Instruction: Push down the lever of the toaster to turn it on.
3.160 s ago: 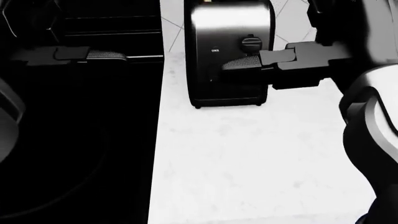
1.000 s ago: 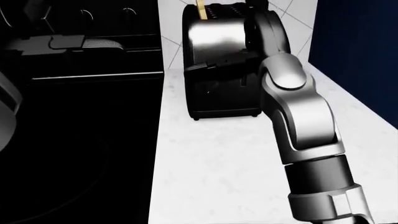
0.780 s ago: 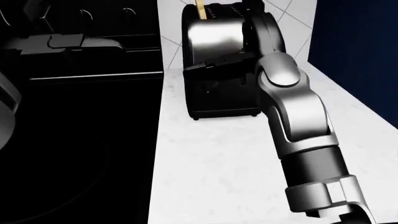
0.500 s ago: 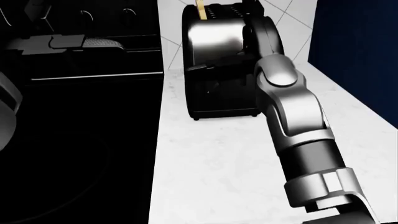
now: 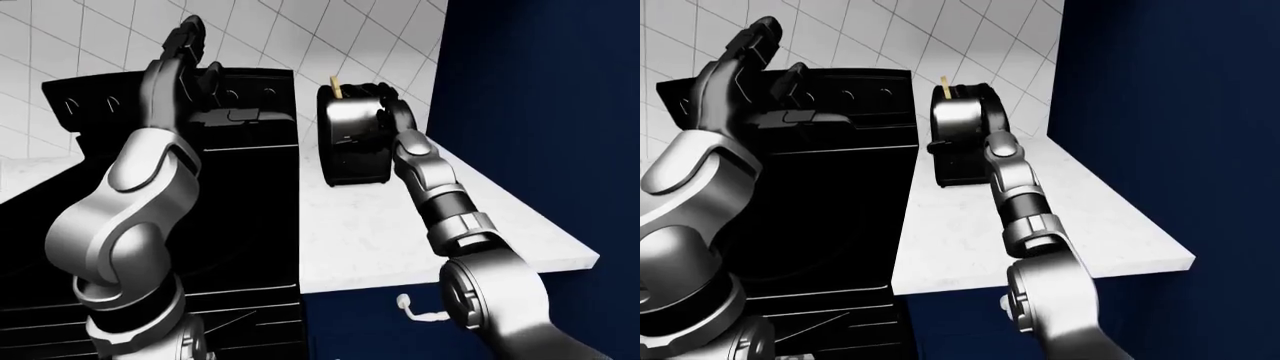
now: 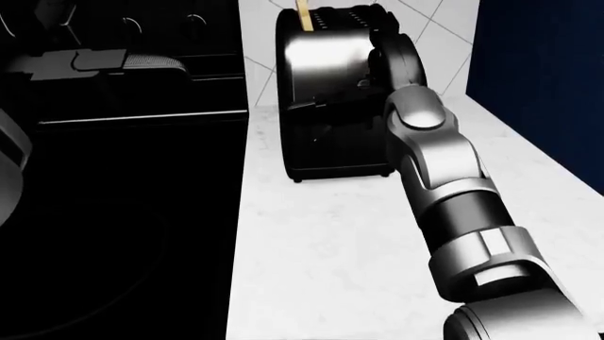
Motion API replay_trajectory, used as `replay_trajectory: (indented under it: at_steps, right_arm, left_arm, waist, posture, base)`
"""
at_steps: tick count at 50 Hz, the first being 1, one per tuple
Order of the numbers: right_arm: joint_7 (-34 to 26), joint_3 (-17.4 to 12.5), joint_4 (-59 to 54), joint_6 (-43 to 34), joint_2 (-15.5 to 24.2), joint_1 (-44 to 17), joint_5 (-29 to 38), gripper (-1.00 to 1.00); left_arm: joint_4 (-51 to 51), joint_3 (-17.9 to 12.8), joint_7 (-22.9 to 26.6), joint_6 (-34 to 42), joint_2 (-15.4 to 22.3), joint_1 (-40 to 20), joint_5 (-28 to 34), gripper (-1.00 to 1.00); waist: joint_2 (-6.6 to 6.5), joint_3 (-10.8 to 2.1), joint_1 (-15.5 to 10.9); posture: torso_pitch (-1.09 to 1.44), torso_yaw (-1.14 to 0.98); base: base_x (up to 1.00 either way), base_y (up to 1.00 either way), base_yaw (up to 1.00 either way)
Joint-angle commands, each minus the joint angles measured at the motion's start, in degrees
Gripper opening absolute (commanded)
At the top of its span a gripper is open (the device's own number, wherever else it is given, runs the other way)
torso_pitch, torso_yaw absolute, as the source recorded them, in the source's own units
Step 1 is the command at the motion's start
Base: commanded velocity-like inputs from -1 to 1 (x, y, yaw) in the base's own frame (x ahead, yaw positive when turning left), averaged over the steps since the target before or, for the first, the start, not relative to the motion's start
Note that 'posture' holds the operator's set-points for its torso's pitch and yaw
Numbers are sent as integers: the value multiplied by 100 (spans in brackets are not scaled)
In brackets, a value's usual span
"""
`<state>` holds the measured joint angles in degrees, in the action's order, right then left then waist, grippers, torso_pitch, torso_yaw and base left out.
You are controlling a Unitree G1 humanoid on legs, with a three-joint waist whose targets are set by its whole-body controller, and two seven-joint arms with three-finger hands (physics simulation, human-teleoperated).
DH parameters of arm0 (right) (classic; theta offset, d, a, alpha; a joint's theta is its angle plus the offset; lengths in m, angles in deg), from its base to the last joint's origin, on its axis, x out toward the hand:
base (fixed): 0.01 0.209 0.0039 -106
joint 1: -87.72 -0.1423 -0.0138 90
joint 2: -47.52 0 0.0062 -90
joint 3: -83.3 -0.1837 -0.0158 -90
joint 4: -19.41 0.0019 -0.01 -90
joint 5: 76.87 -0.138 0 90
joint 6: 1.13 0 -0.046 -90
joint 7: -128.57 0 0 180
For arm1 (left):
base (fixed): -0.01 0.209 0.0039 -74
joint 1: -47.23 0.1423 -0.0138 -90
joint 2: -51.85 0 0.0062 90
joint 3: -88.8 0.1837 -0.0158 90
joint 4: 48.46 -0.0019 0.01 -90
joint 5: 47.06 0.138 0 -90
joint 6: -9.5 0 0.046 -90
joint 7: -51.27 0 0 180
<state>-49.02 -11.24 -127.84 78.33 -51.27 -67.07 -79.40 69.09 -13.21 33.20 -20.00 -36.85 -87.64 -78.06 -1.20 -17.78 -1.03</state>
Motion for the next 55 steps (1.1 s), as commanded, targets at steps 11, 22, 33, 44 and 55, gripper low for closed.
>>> replay_trajectory:
  at_steps: [11, 22, 33, 44, 55]
  right_arm:
    - [-22, -42, -279, 458, 46, -352, 61, 100]
    - [-46, -60, -605, 518, 49, -420, 104, 100]
    - [-135, -25, -852, 386, 10, -514, 262, 100]
    - [-264, -27, -903, -193, 32, -692, 450, 100]
    - [-277, -54, -1009, -273, 30, -680, 512, 100]
  left_arm:
    - [79, -47, -23, -154, 66, -177, -11, 100]
    - [68, -36, -14, -161, 63, -179, 8, 100]
    - [70, -40, -9, -163, 65, -176, 13, 100]
    - [64, -37, -10, -165, 61, -171, 17, 100]
    - [77, -56, -23, -135, 63, -188, 4, 100]
  waist:
    - [-11, -61, -4]
    - [-12, -64, -12]
    - [-13, -72, -11]
    - [-12, -73, -10]
    - [-10, -79, -23]
  posture:
    - [-47, 0]
    - [-47, 0]
    - [-47, 0]
    - [-47, 0]
    - [-47, 0]
  base:
    - [0, 0, 0]
    - [0, 0, 0]
    - [0, 0, 0]
    - [0, 0, 0]
    - [0, 0, 0]
